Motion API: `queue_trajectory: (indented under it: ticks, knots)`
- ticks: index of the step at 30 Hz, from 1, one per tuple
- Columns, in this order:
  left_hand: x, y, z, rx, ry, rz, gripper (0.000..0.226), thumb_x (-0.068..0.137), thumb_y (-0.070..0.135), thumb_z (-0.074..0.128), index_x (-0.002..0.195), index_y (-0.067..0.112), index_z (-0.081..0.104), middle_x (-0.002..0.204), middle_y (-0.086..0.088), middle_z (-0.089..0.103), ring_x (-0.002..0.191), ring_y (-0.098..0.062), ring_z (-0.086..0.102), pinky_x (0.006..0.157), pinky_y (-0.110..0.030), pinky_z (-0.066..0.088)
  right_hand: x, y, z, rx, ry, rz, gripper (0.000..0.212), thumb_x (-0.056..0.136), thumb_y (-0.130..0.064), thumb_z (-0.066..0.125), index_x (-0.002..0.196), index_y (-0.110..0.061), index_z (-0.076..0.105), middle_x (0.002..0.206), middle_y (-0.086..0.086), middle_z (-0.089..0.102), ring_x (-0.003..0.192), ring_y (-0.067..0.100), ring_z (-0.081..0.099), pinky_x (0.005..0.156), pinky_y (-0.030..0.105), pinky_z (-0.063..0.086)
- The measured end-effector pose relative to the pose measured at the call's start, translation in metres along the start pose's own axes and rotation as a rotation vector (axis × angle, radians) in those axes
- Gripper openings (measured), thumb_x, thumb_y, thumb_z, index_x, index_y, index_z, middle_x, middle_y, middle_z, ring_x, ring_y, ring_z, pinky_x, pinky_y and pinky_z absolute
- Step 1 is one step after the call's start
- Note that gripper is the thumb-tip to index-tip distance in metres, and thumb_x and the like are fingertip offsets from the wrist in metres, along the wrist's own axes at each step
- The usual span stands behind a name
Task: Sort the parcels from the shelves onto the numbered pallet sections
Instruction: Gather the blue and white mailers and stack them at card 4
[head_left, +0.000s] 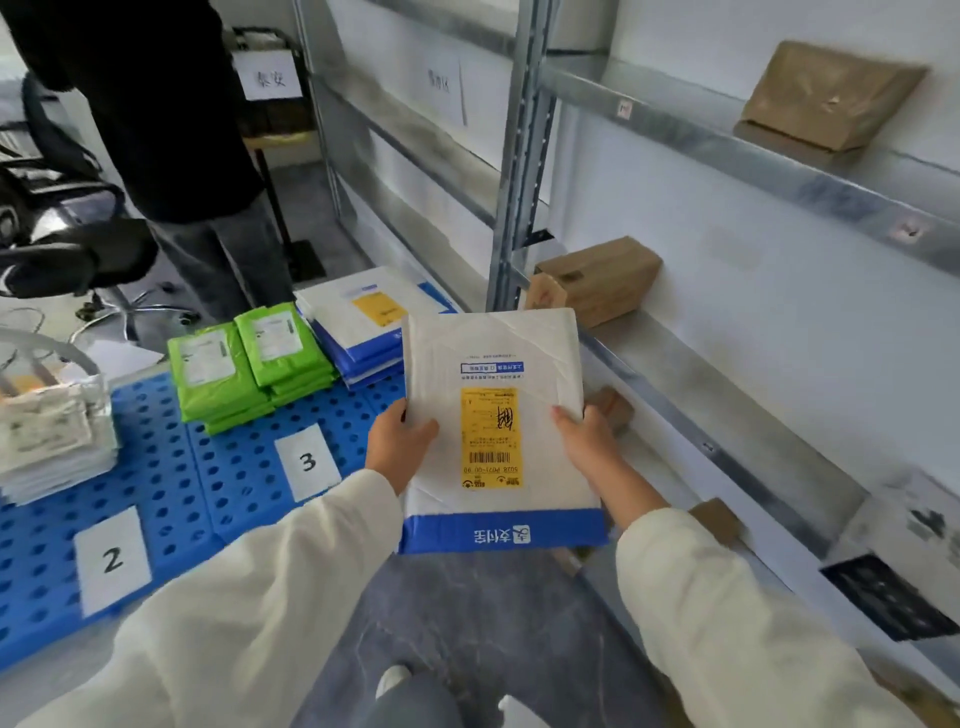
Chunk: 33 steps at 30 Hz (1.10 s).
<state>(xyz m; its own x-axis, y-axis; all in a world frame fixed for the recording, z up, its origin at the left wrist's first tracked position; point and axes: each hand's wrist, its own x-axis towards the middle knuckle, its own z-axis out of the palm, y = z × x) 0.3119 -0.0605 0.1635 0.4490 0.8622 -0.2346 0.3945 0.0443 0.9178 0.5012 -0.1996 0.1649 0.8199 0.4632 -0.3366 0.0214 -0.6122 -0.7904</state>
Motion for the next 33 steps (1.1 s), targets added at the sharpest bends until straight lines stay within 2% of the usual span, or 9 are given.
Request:
queue_trajectory:
  ticks: [2, 5, 11, 16, 20, 24, 26, 28, 33]
  knots:
    - [0.029, 0.004, -0.014, -0.024, -0.001, 0.013, 0.032, 0.088, 0.015, 0.061, 0.120, 0.013, 0.061, 0.107, -0.002, 0.065, 0.098, -0.023, 0.062, 0.088, -0.041, 0.053, 0.016, -0.018, 0.016, -0.028, -0.008, 0.014, 0.054, 0.095, -0.048, 0.049, 0.130, -0.007, 0.043, 0.104, 0.003, 0.052, 0.082, 0.017, 0.051, 0.057, 0.028, 0.039]
    - [0.068, 0.007, -0.034, -0.036, -0.005, 0.014, 0.034, 0.087, 0.014, 0.062, 0.121, 0.015, 0.062, 0.108, -0.001, 0.066, 0.098, -0.022, 0.063, 0.087, -0.041, 0.054, 0.043, -0.046, 0.041, -0.041, -0.026, 0.012, 0.053, 0.096, -0.046, 0.049, 0.130, -0.006, 0.043, 0.109, 0.007, 0.056, 0.079, 0.014, 0.052, 0.052, 0.025, 0.036]
    - [0.127, 0.004, -0.069, -0.049, 0.038, -0.012, 0.035, 0.086, 0.011, 0.062, 0.121, 0.014, 0.061, 0.106, 0.000, 0.065, 0.095, -0.021, 0.061, 0.083, -0.037, 0.052, 0.084, -0.099, 0.087, -0.075, -0.050, -0.036, 0.052, 0.096, -0.044, 0.050, 0.130, -0.006, 0.044, 0.112, 0.008, 0.056, 0.091, 0.020, 0.054, 0.058, 0.027, 0.040]
    - [0.164, 0.004, -0.084, -0.082, 0.061, -0.035, 0.028, 0.087, 0.010, 0.063, 0.114, 0.010, 0.063, 0.104, -0.004, 0.066, 0.092, -0.023, 0.063, 0.081, -0.037, 0.053, 0.114, -0.126, 0.113, -0.136, -0.072, -0.043, 0.054, 0.096, -0.047, 0.048, 0.132, -0.007, 0.041, 0.102, 0.002, 0.053, 0.074, 0.010, 0.052, 0.049, 0.020, 0.034]
    - [0.191, 0.008, -0.088, -0.106, 0.110, -0.044, 0.026, 0.087, 0.009, 0.063, 0.113, 0.011, 0.062, 0.100, -0.001, 0.064, 0.093, -0.024, 0.061, 0.077, -0.032, 0.049, 0.143, -0.148, 0.127, -0.174, -0.112, -0.047, 0.057, 0.096, -0.048, 0.047, 0.136, -0.008, 0.037, 0.109, 0.006, 0.054, 0.082, 0.015, 0.055, 0.050, 0.021, 0.037]
    - [0.219, 0.016, -0.094, -0.125, 0.144, -0.054, 0.035, 0.088, 0.009, 0.063, 0.123, 0.009, 0.059, 0.107, 0.000, 0.061, 0.093, -0.020, 0.058, 0.080, -0.030, 0.047, 0.175, -0.172, 0.141, -0.217, -0.121, -0.098, 0.057, 0.095, -0.049, 0.048, 0.135, -0.008, 0.039, 0.115, 0.008, 0.055, 0.091, 0.019, 0.056, 0.053, 0.023, 0.039]
    - [0.235, 0.020, -0.096, -0.137, 0.169, -0.058, 0.036, 0.088, 0.009, 0.062, 0.124, 0.008, 0.059, 0.110, -0.003, 0.063, 0.095, -0.021, 0.059, 0.082, -0.032, 0.050, 0.191, -0.183, 0.150, -0.226, -0.121, -0.113, 0.058, 0.096, -0.049, 0.048, 0.136, -0.009, 0.038, 0.125, 0.012, 0.055, 0.101, 0.024, 0.057, 0.064, 0.026, 0.046]
    - [0.250, 0.022, -0.098, -0.146, 0.207, -0.074, 0.038, 0.088, 0.009, 0.062, 0.125, 0.007, 0.059, 0.113, -0.006, 0.064, 0.098, -0.023, 0.060, 0.086, -0.036, 0.052, 0.207, -0.194, 0.161, -0.212, -0.132, -0.122, 0.059, 0.096, -0.047, 0.049, 0.138, -0.008, 0.037, 0.132, 0.012, 0.052, 0.112, 0.028, 0.054, 0.076, 0.031, 0.045]
    - [0.289, 0.024, -0.097, -0.181, 0.284, -0.139, 0.045, 0.088, 0.012, 0.062, 0.132, 0.008, 0.054, 0.120, -0.007, 0.063, 0.103, -0.025, 0.060, 0.093, -0.042, 0.052, 0.254, -0.220, 0.184, -0.281, -0.187, -0.198, 0.056, 0.096, -0.048, 0.049, 0.135, -0.009, 0.042, 0.127, 0.008, 0.053, 0.104, 0.024, 0.053, 0.067, 0.025, 0.037]
